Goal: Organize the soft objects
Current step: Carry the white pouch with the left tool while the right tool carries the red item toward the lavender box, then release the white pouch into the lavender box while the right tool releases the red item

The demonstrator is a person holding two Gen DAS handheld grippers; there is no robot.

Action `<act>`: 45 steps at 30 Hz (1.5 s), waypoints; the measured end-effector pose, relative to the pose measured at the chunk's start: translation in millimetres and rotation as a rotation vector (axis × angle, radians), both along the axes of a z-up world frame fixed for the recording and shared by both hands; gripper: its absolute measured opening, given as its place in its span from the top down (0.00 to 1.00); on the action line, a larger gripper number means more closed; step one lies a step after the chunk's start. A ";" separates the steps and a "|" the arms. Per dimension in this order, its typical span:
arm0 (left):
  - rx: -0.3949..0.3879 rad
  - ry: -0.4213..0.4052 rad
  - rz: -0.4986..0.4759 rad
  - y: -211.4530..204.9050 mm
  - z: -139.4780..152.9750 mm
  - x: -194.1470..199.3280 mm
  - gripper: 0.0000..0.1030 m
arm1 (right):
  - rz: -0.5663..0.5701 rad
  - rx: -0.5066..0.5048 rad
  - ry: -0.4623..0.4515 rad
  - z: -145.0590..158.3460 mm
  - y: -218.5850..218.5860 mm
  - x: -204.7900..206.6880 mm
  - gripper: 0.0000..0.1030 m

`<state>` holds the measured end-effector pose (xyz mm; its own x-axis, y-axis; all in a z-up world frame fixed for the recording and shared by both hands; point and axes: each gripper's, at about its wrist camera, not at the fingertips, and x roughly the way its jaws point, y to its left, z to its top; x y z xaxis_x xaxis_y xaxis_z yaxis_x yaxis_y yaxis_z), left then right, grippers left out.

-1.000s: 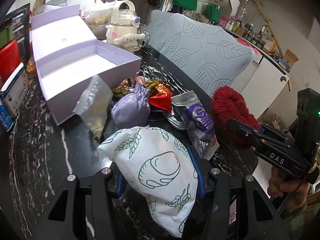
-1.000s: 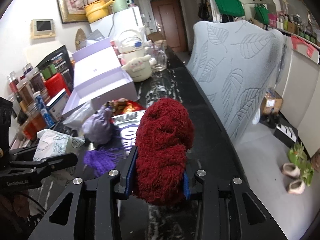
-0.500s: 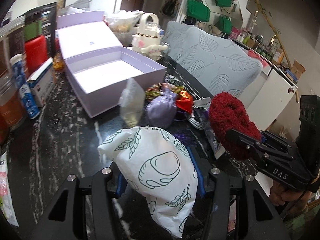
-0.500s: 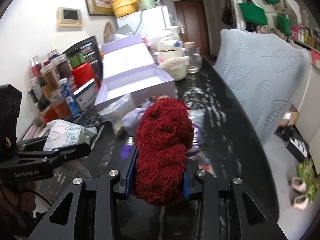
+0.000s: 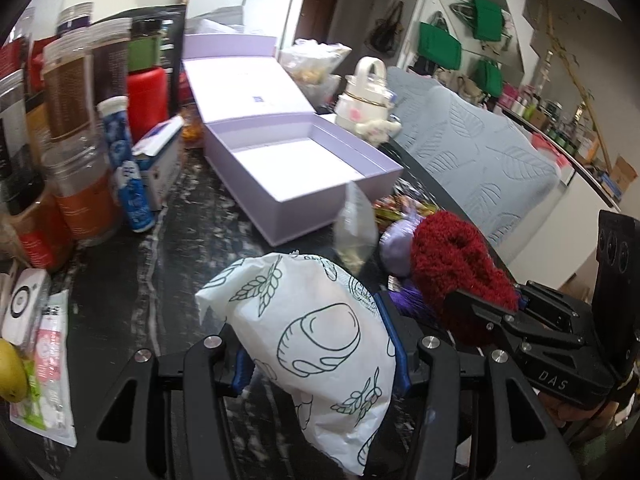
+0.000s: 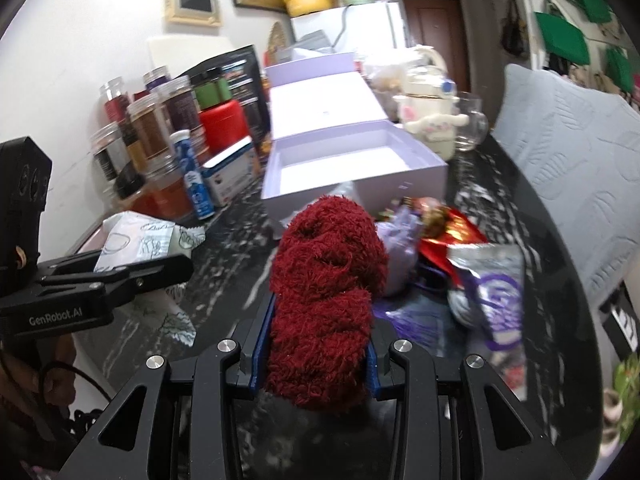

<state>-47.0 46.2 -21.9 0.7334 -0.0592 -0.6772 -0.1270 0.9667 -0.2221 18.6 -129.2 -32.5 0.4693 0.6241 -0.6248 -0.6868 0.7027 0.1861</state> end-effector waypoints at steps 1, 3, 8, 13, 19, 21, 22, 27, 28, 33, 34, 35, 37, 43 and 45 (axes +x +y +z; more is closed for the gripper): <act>0.001 -0.003 0.010 4.7 1.2 -0.4 0.49 | 0.013 -0.002 0.000 0.6 6.1 0.8 0.65; 0.003 -0.008 0.025 11.4 3.0 -0.5 0.49 | 0.031 -0.004 -0.003 1.9 14.9 2.1 0.65; 0.010 -0.027 0.051 30.3 9.4 4.0 0.49 | 0.067 -0.001 -0.013 8.3 33.9 9.1 0.65; 0.018 -0.047 0.055 43.6 17.6 15.7 0.49 | 0.090 0.001 -0.037 18.8 47.9 19.9 0.65; 0.034 -0.082 0.048 53.1 30.7 32.9 0.49 | 0.104 -0.002 -0.072 33.1 60.7 37.2 0.65; 0.035 -0.094 0.047 56.7 34.9 39.9 0.49 | 0.110 0.002 -0.078 37.8 64.5 45.1 0.65; 0.038 -0.100 0.046 58.0 37.2 43.9 0.49 | 0.110 0.002 -0.080 39.8 66.2 48.7 0.65; 0.058 -0.129 0.036 61.7 48.6 67.2 0.49 | 0.100 0.006 -0.095 51.1 72.9 73.7 0.65; 0.064 -0.135 0.035 62.4 51.1 72.9 0.49 | 0.096 0.005 -0.099 53.2 74.0 78.0 0.64; 0.084 -0.163 0.028 66.9 60.3 102.1 0.49 | 0.074 -0.015 -0.130 65.8 83.1 106.7 0.64; 0.088 -0.168 0.027 67.8 62.1 108.4 0.49 | 0.067 -0.018 -0.138 69.1 85.4 114.0 0.64; 0.091 -0.177 0.030 69.2 63.9 114.3 0.49 | 0.064 -0.021 -0.144 70.8 86.9 118.1 0.64; 0.100 -0.192 0.032 71.4 68.4 127.3 0.49 | 0.055 -0.026 -0.150 74.1 91.3 130.7 0.64; 0.140 -0.221 0.046 80.0 80.2 170.5 0.49 | 0.006 -0.017 -0.167 84.5 103.8 163.1 0.64; 0.162 -0.219 0.054 84.4 81.8 184.6 0.49 | -0.008 -0.025 -0.185 85.1 110.1 172.1 0.64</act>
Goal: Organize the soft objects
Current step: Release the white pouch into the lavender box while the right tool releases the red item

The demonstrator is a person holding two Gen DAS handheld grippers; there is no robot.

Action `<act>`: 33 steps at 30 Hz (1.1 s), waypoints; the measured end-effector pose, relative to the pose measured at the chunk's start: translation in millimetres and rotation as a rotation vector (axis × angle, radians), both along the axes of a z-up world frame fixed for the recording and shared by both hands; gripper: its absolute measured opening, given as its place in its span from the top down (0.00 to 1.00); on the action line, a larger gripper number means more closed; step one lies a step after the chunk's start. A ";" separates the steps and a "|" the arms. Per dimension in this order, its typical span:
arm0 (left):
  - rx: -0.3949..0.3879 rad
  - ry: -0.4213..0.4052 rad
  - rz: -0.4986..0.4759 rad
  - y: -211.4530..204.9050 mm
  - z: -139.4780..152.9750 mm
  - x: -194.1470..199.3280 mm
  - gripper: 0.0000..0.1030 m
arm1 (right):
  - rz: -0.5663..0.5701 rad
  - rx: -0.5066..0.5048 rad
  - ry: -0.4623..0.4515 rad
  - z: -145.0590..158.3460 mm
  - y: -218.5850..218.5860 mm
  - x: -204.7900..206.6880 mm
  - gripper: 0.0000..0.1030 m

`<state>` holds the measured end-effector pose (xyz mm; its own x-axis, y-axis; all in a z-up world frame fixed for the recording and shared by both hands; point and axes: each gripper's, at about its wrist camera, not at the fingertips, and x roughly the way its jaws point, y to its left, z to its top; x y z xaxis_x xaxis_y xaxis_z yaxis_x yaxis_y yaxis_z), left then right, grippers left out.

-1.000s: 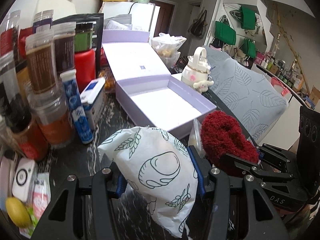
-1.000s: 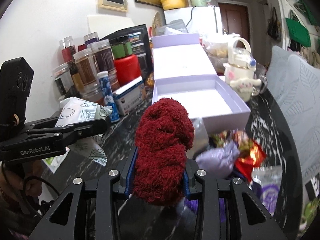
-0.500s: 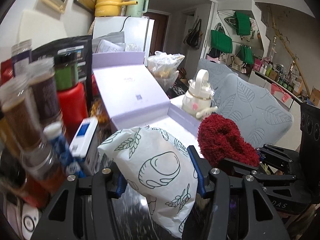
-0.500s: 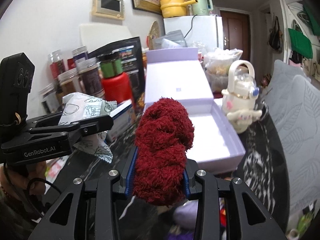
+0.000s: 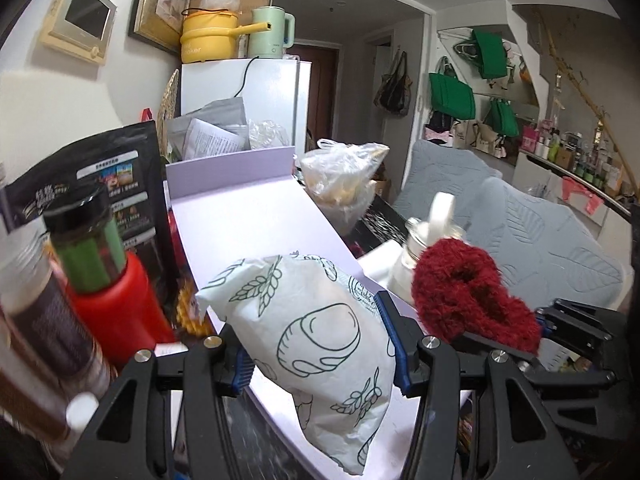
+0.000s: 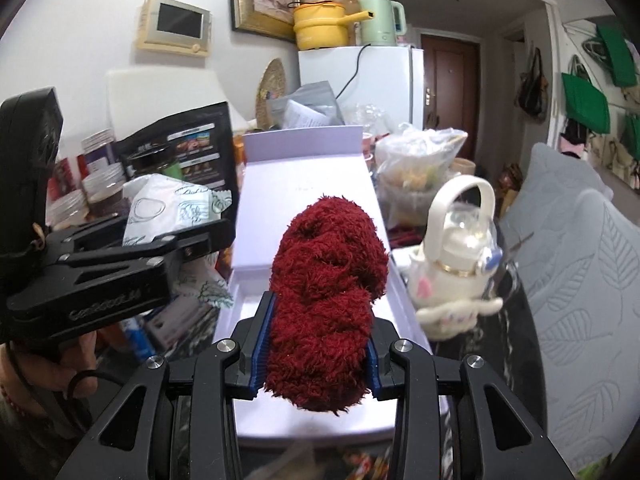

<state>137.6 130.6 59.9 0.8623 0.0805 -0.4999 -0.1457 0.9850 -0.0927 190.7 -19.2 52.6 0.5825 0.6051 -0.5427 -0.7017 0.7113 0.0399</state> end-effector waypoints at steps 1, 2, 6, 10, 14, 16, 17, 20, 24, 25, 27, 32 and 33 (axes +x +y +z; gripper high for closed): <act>0.006 -0.001 0.007 2.9 0.4 6.9 0.49 | -0.008 -0.003 -0.007 -0.5 2.4 3.0 0.64; 0.010 0.000 0.014 5.7 0.4 13.4 0.49 | -0.013 -0.011 -0.011 -1.7 5.8 6.7 0.64; 0.040 0.032 0.042 15.8 -5.2 37.1 0.49 | -0.036 -0.020 0.003 -10.5 16.3 23.1 0.64; 0.042 0.061 0.044 21.4 -19.4 48.6 0.49 | -0.058 -0.024 0.034 -23.5 23.2 34.9 0.63; 0.048 0.107 0.040 22.0 -34.5 57.9 0.49 | -0.070 -0.047 0.064 -37.1 28.9 41.2 0.62; 0.042 0.123 0.040 22.2 -40.8 62.8 0.49 | -0.071 -0.068 0.067 -41.2 32.7 42.5 0.61; 0.047 0.134 0.039 21.3 -44.2 64.9 0.49 | -0.073 -0.073 0.069 -42.1 34.1 43.9 0.61; 0.057 0.159 0.043 20.4 -51.5 69.7 0.49 | -0.084 -0.094 0.069 -45.4 35.7 45.2 0.61; 0.052 0.187 0.059 22.5 -59.1 73.2 0.49 | -0.123 -0.113 0.085 -49.6 34.4 50.2 0.57; 0.052 0.192 0.063 22.6 -59.9 73.3 0.49 | -0.128 -0.117 0.089 -50.8 33.1 51.2 0.57; 0.057 0.202 0.075 22.6 -60.3 74.8 0.49 | -0.144 -0.127 0.092 -52.4 31.5 52.8 0.57; 0.101 0.210 0.095 18.3 -58.9 76.0 0.19 | -0.174 -0.141 0.102 -53.1 25.7 54.8 0.45; 0.101 0.217 0.102 18.3 -59.3 76.7 0.19 | -0.177 -0.144 0.103 -53.0 24.6 54.7 0.44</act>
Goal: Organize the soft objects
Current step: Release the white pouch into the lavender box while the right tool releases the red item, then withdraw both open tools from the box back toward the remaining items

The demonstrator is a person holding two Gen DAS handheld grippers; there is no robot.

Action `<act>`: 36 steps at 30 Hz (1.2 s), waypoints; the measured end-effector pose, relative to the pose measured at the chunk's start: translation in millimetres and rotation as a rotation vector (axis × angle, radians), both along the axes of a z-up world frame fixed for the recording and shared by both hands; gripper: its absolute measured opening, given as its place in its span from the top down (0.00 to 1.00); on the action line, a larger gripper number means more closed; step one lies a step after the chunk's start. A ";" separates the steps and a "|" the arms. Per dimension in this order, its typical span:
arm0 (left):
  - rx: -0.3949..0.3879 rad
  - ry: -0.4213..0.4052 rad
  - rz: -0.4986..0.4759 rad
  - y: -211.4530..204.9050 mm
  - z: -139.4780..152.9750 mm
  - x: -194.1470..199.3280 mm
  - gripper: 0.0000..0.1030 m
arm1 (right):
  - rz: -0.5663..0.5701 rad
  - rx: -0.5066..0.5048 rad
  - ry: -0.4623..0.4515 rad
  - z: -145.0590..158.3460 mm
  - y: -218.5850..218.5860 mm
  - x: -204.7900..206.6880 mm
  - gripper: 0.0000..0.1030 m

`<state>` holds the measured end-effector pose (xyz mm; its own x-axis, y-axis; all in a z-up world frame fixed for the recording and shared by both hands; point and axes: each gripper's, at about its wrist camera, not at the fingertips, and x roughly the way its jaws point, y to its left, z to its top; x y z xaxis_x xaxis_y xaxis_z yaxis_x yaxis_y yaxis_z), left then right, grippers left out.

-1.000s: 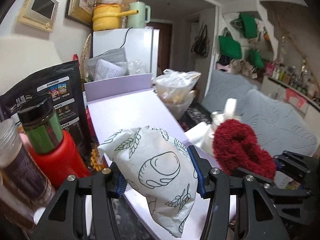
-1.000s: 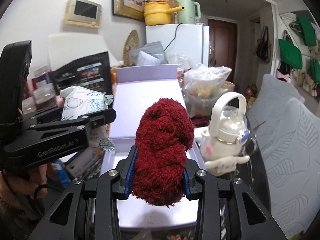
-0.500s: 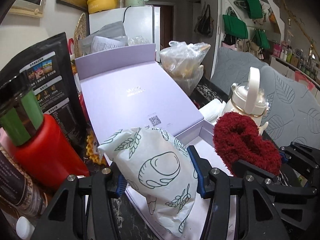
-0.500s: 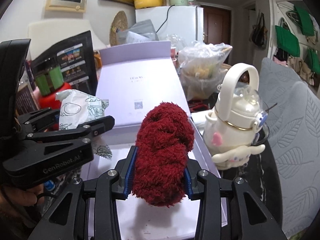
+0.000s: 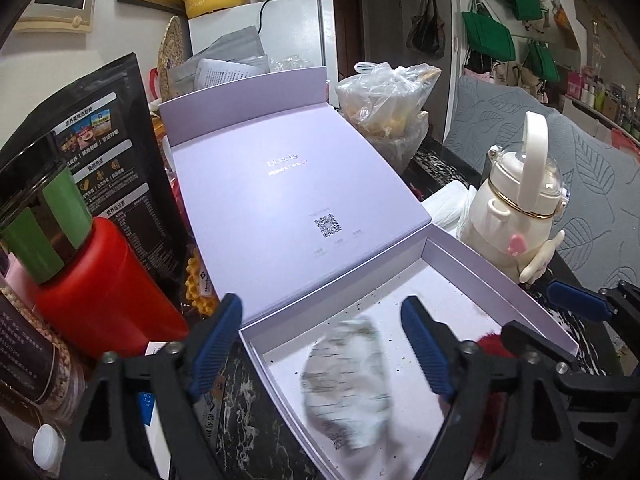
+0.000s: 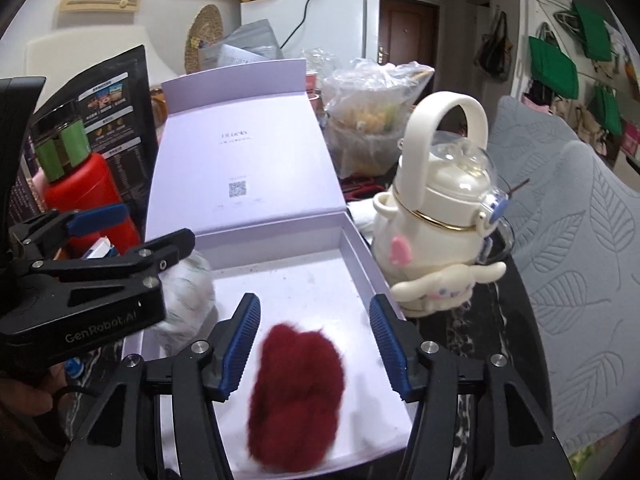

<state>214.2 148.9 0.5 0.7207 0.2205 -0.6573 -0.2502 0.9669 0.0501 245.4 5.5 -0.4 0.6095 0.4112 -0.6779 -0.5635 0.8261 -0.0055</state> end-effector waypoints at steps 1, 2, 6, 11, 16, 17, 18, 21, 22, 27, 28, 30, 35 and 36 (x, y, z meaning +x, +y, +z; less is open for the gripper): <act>0.003 0.004 0.008 0.0 -0.5 0.3 0.19 | -0.007 -0.004 0.001 0.1 -1.3 -0.1 0.43; 0.008 0.006 0.013 -0.3 -0.8 0.6 0.19 | -0.014 -0.007 0.002 0.2 -2.6 -0.2 0.42; 0.013 0.022 0.012 -2.5 -0.8 2.3 0.19 | -0.029 -0.004 0.002 2.1 -10.5 -2.2 0.42; 0.008 0.015 0.001 -6.1 4.0 -1.0 0.19 | -0.039 0.001 -0.007 8.6 -16.0 -6.0 0.42; 0.013 -0.007 -0.014 -13.0 14.4 -8.7 0.19 | -0.045 0.007 -0.031 19.5 -23.0 -13.6 0.42; 0.012 -0.012 -0.017 -14.6 16.2 -9.9 0.19 | -0.046 0.008 -0.036 21.5 -24.3 -15.2 0.42; 0.010 -0.018 -0.021 -15.8 18.7 -11.5 0.19 | -0.048 0.009 -0.044 24.4 -26.2 -18.1 0.42; 0.011 -0.044 -0.019 -21.3 29.8 -20.1 0.19 | -0.048 0.018 -0.061 31.7 -31.3 -25.3 0.42; 0.013 -0.050 -0.023 -23.2 32.5 -21.8 0.19 | -0.047 0.022 -0.065 34.4 -33.4 -28.2 0.42; 0.025 -0.080 -0.047 -36.8 46.4 -37.4 0.19 | -0.050 0.038 -0.095 46.1 -44.2 -42.6 0.42; 0.024 -0.088 -0.048 -39.1 49.0 -41.5 0.19 | -0.050 0.043 -0.098 48.0 -46.3 -44.6 0.42; 0.022 -0.098 -0.050 -42.7 53.3 -48.5 0.19 | -0.051 0.051 -0.108 52.4 -51.6 -51.0 0.42; 0.019 -0.112 -0.055 -50.9 62.1 -66.4 0.19 | -0.050 0.069 -0.124 60.2 -62.4 -66.6 0.42; 0.018 -0.117 -0.057 -52.7 64.2 -71.1 0.19 | -0.048 0.073 -0.127 61.7 -64.8 -70.1 0.42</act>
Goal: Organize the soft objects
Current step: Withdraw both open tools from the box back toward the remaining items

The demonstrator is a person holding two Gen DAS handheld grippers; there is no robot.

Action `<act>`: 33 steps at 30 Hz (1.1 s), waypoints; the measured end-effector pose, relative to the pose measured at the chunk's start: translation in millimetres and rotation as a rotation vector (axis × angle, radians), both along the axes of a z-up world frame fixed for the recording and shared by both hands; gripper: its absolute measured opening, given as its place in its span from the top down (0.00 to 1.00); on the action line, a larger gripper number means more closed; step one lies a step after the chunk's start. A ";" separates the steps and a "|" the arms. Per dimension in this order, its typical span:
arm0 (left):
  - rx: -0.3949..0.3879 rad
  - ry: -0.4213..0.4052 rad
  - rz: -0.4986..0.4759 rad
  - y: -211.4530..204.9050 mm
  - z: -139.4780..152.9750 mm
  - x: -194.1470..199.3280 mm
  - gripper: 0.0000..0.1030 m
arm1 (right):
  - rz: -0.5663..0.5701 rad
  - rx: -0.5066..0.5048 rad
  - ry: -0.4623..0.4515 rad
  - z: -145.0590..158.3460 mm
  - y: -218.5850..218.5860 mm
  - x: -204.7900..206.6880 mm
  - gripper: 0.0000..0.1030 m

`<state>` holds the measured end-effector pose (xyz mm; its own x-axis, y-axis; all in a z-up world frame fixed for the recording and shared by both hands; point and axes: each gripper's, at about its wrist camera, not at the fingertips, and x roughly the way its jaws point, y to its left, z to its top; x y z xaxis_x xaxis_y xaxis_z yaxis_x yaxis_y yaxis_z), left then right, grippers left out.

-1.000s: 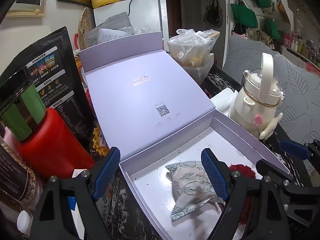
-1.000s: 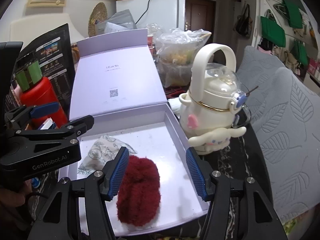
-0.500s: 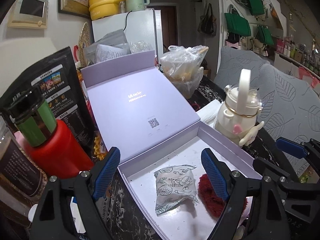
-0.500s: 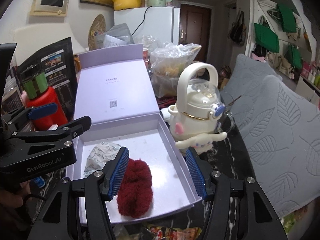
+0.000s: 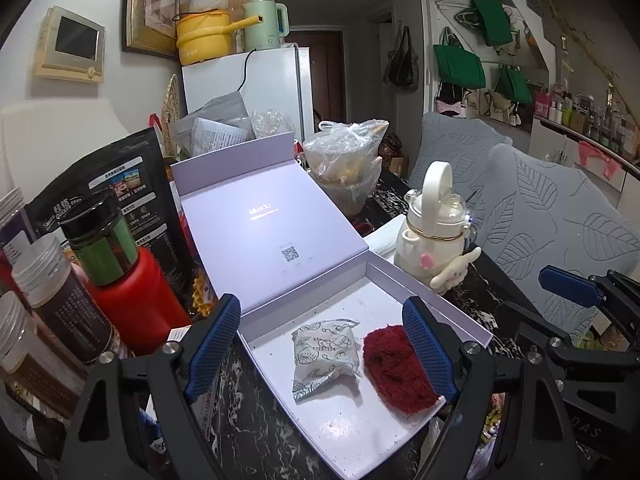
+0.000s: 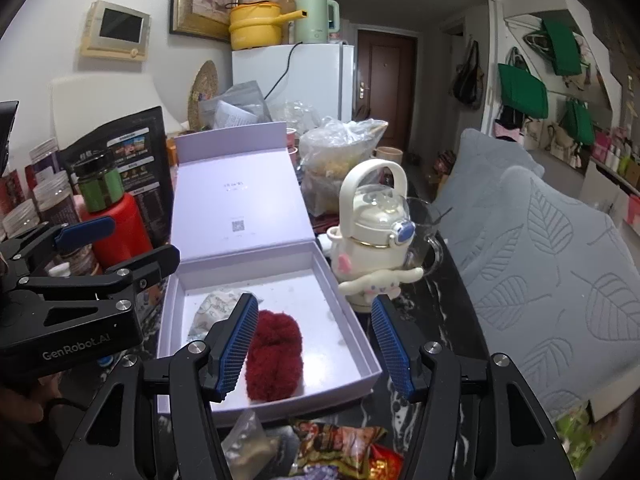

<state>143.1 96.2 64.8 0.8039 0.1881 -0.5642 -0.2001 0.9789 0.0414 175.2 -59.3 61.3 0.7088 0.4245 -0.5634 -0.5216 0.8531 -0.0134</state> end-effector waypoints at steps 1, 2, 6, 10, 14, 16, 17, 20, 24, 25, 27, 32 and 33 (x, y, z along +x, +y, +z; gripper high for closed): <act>0.000 -0.004 -0.001 -1.7 1.5 -3.6 0.19 | 0.002 0.004 -0.002 1.5 -2.1 -3.5 0.42; 0.002 -0.006 -0.002 -3.4 2.9 -7.0 0.19 | 0.003 0.006 -0.004 2.5 -4.0 -6.4 0.41; 0.006 -0.017 -0.007 -9.5 9.0 -21.3 0.19 | -0.001 0.020 -0.017 7.8 -12.3 -21.1 0.40; -0.010 -0.028 -0.019 -14.1 13.7 -36.2 0.19 | -0.005 0.037 -0.026 11.2 -21.6 -35.8 0.39; -0.011 -0.040 -0.027 -19.8 17.3 -50.0 0.18 | -0.009 0.049 -0.036 13.6 -30.3 -51.4 0.36; -0.012 -0.043 -0.034 -23.2 18.4 -56.9 0.10 | -0.009 0.053 -0.042 14.0 -34.8 -58.3 0.33; -0.013 -0.044 -0.036 -24.6 18.6 -60.1 0.03 | -0.011 0.055 -0.044 14.0 -36.6 -61.7 0.32; -0.016 -0.040 -0.036 -29.5 17.6 -69.4 0.03 | -0.022 0.068 -0.050 12.7 -45.5 -73.7 0.29; -0.012 -0.049 -0.031 -35.1 16.7 -82.6 0.03 | -0.030 0.074 -0.051 10.2 -58.1 -88.9 0.22; -0.014 -0.047 -0.030 -36.4 16.4 -85.6 0.03 | -0.031 0.074 -0.051 10.2 -60.6 -91.4 0.21; -0.023 -0.047 -0.035 -38.5 15.7 -91.5 0.03 | -0.033 0.076 -0.054 9.1 -66.8 -98.6 0.17; -0.041 -0.061 -0.055 -47.8 15.1 -108.5 0.03 | -0.048 0.080 -0.040 3.6 -82.0 -114.0 0.16; -0.039 -0.067 -0.061 -49.7 15.0 -111.4 0.03 | -0.053 0.080 -0.037 2.4 -84.7 -116.4 0.16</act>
